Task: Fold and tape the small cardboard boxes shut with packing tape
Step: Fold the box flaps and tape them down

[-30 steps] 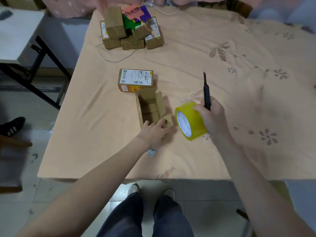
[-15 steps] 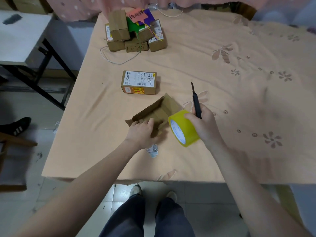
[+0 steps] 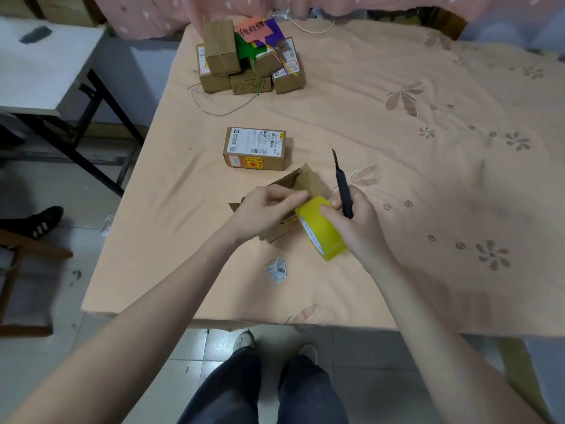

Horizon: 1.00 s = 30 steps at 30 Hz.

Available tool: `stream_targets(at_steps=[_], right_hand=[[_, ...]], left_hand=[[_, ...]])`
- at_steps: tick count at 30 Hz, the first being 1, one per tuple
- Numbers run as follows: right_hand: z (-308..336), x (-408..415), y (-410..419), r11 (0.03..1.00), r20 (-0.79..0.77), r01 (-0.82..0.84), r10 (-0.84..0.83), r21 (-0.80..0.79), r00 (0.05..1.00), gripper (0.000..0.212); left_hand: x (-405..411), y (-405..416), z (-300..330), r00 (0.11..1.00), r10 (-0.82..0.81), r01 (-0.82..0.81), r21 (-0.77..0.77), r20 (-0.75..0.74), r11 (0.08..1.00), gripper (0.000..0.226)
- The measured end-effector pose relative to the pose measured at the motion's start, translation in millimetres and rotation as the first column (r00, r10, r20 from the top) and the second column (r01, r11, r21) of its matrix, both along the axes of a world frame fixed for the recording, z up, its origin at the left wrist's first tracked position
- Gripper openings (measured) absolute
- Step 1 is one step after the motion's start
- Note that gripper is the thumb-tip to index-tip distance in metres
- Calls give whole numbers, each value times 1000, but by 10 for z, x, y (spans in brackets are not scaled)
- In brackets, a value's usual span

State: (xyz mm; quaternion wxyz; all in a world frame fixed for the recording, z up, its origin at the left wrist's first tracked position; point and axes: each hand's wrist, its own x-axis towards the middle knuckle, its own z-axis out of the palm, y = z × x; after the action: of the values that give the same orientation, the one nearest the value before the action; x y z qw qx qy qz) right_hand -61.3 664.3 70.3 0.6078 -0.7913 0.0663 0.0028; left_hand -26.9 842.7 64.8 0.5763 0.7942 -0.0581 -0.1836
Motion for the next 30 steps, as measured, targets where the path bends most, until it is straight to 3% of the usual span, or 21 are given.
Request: stream_targets(at_steps=[2,9,15,21,24,27,30], right_hand=[[-17,10,29,1000,15,-3,3,-21,1000,29],[-16,0,90,993,112,-13,26,-116,993,33],[24,-24,59,975,-241,-214,194,-58,951,35],[-2,-105,75,948,-127,-151,119,-281,985,36],[-71,-136,55,945,-143,-142,103,-294,984,27],[-113,-117,67,955,-142,-96,58,-280,988,35],[-177,-91,76,913,-126,-58,7,-403,992,36]], left_hand=[[1,-44,15,1000,19,-18,-26,20,999,12],[15,-71,97,974,156,-161,-19,-165,987,9],[24,-157,74,976,198,-217,306,92,927,14],[-78,-233,-47,936,290,-345,354,201,869,16],[-96,-252,-86,936,289,-347,392,201,852,17],[-110,-242,-104,944,252,-323,439,214,838,17],[-91,-213,-86,931,273,-351,396,241,848,17]])
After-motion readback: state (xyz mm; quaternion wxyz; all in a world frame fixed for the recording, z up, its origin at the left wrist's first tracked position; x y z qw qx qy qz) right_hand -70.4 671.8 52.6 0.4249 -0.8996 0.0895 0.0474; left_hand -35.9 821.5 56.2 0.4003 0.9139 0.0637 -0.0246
